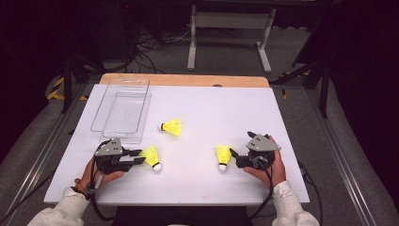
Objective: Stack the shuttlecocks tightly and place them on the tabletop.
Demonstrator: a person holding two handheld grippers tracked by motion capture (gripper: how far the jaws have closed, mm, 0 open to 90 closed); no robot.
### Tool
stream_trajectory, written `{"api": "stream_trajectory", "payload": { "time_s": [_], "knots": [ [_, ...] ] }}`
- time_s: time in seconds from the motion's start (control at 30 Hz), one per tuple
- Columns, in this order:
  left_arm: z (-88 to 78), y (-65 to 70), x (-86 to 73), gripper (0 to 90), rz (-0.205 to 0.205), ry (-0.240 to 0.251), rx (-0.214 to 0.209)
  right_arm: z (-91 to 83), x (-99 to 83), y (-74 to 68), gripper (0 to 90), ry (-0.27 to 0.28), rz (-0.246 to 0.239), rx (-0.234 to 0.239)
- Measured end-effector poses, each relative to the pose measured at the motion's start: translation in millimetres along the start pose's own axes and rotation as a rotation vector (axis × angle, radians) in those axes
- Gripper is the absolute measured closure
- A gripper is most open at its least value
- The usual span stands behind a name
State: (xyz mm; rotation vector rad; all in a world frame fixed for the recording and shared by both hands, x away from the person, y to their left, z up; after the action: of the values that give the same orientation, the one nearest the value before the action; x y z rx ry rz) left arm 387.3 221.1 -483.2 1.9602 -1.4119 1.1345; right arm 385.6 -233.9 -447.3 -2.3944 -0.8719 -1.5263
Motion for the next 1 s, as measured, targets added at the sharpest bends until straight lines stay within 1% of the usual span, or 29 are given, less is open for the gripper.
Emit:
{"api": "stream_trajectory", "payload": {
  "time_s": [0.03,0.1,0.13,0.17,0.2,0.3,0.33,0.4,0.43,0.5,0.6,0.7,0.8,0.9,1.0],
  "knots": [
    [0.3,0.3,0.5,71.7,0.005,0.0,0.002,0.0,0.0,0.0,13.1,0.0,-0.001,0.0],
    [-0.6,1.0,2.3,75.5,0.016,0.004,0.001,-0.1,-0.1,0.0,13.1,0.0,0.0,0.0],
    [-1.3,1.6,3.4,79.6,0.019,0.008,0.001,-0.1,-0.1,0.0,13.2,0.0,-0.001,-0.001],
    [-2.2,0.6,4.2,80.9,0.032,0.013,0.001,-0.1,-0.1,0.1,13.2,0.0,0.0,-0.001],
    [-2.5,1.9,4.4,83.4,0.013,0.017,-0.006,0.1,-0.1,0.1,13.2,0.0,0.002,0.0],
    [-3.2,1.9,5.9,88.9,0.026,0.019,-0.01,0.3,0.0,-0.5,13.2,-0.003,-0.004,0.003],
    [-3.8,2.3,6.8,89.6,0.02,0.029,-0.02,0.3,0.1,-0.6,13.2,-0.004,-0.006,0.003],
    [-4.6,2.2,7.6,89.8,0.023,0.033,-0.02,0.3,0.0,-0.7,13.2,-0.004,-0.006,0.003],
    [-5.7,1.9,8.5,89.9,0.028,0.031,-0.013,0.2,0.0,-0.6,13.2,-0.004,-0.006,0.003],
    [-9.1,1.0,10.1,89.9,0.023,0.044,-0.01,0.0,0.1,-0.5,13.2,-0.002,-0.004,0.0],
    [-14.1,0.7,12.7,89.8,0.028,0.046,0.013,0.1,0.0,-0.3,13.2,-0.002,-0.003,-0.001],
    [-17.8,1.8,14.7,89.9,0.043,0.017,0.043,0.0,0.0,-0.1,13.3,-0.002,-0.001,-0.001],
    [-22.2,3.1,16.0,89.8,0.055,-0.008,0.059,0.0,0.0,-0.2,13.2,-0.003,-0.003,-0.001],
    [-25.4,3.6,17.5,89.7,0.055,-0.019,0.068,0.1,-0.1,-0.2,13.2,-0.003,-0.002,-0.001],
    [-26.9,3.1,18.5,89.7,0.042,-0.023,0.07,0.4,-0.2,-0.2,13.2,-0.007,-0.002,0.002]
  ]
}}
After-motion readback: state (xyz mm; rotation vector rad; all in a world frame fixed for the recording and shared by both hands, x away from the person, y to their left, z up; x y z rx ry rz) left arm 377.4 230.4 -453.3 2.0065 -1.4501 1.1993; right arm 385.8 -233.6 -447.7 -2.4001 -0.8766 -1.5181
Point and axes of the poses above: each handheld gripper's, and its own axes: z roughly forward along the jaws, x roughly out of its top, y roughly to its right, the point moved 2 cm from there along z, roughly forward along the jaws, and after that the axes turned 8 degrees about z, right-handed, at the moved point
